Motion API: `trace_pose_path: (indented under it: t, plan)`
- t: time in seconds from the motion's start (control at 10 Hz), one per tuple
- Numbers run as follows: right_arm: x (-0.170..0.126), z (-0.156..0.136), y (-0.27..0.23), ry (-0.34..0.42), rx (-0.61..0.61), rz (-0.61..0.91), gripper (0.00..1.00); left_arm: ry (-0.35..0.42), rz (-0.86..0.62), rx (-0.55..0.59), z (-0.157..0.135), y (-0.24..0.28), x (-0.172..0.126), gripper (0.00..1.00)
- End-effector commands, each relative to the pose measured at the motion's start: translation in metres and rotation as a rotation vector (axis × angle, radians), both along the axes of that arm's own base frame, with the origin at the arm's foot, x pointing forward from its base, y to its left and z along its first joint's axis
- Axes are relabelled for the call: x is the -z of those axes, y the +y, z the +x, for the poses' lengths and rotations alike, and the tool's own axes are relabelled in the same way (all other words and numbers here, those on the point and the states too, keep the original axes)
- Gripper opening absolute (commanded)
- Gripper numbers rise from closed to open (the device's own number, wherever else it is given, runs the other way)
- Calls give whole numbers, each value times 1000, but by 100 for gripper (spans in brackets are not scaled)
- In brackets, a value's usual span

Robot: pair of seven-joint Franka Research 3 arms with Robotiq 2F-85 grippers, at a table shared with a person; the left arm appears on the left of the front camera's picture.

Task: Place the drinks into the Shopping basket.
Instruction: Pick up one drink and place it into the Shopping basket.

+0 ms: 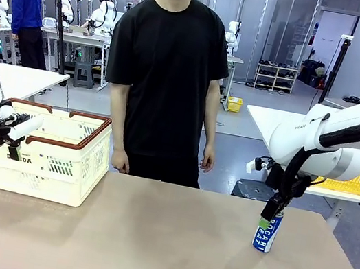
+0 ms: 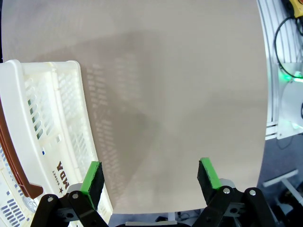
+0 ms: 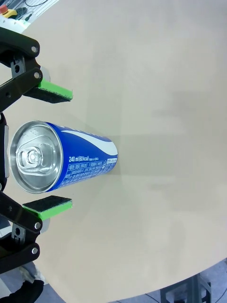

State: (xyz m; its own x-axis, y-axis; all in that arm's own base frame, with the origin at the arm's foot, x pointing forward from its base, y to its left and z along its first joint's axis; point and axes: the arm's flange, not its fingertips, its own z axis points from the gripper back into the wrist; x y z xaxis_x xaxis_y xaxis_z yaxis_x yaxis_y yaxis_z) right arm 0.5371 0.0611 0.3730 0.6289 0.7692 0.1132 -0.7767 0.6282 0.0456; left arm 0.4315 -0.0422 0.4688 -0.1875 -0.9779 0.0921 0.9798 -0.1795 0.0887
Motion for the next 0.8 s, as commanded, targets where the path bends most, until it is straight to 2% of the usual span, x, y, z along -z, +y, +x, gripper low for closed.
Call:
trace_pose_path:
  t: [0.0,0.1,0.2,0.3,0.4,0.5,0.6,0.7]
  plan:
    - [3,8,-1,-21,-20,14,98,0,2,-3,-4,-1,-1,100]
    - [4,8,-2,-33,-23,4,79,0,2,-3,-4,-1,-1,100]
    - [5,9,-2,-42,-20,-7,79,0,2,-3,-4,-1,-1,100]
    - [5,9,-2,-51,-19,-20,60,0,2,-3,-4,-1,-1,100]
    - [6,9,-2,-53,-19,-16,77,0,2,-3,-4,-1,-1,100]
    - [6,9,-3,-47,-14,-18,40,0,2,-3,-4,-1,-1,100]
    - [6,9,-4,-45,-12,-25,57,0,2,-3,-4,-1,-1,100]
    - [5,9,-4,-47,-10,-32,21,0,2,-3,-4,-1,-1,100]
